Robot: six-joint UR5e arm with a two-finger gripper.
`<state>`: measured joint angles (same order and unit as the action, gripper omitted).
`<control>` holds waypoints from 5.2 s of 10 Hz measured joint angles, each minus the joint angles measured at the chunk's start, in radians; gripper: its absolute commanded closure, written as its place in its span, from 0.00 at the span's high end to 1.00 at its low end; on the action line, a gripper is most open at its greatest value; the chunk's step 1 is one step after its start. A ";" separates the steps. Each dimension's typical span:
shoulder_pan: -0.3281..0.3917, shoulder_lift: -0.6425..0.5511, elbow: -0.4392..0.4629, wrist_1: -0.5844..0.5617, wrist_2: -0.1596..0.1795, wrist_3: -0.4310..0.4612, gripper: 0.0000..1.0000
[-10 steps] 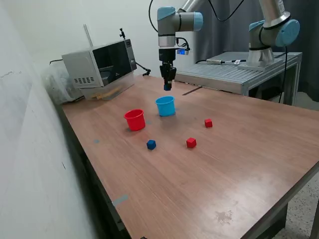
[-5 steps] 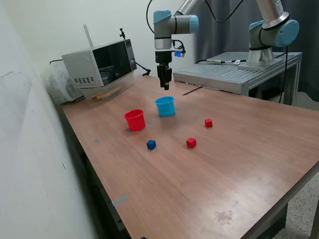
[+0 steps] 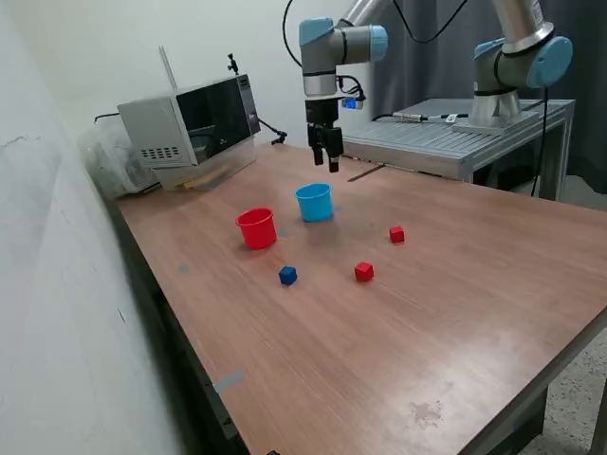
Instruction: Place red objects in the red bin, and blue objects in the blue bin.
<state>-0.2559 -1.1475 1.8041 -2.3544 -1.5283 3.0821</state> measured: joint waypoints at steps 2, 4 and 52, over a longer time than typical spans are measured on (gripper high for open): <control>0.089 -0.005 0.003 0.050 0.000 -0.006 1.00; 0.178 -0.009 0.003 0.075 0.001 -0.007 1.00; 0.075 0.147 -0.555 0.175 -0.041 0.296 0.00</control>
<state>-0.1805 -1.0005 1.2495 -2.1793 -1.5692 3.3779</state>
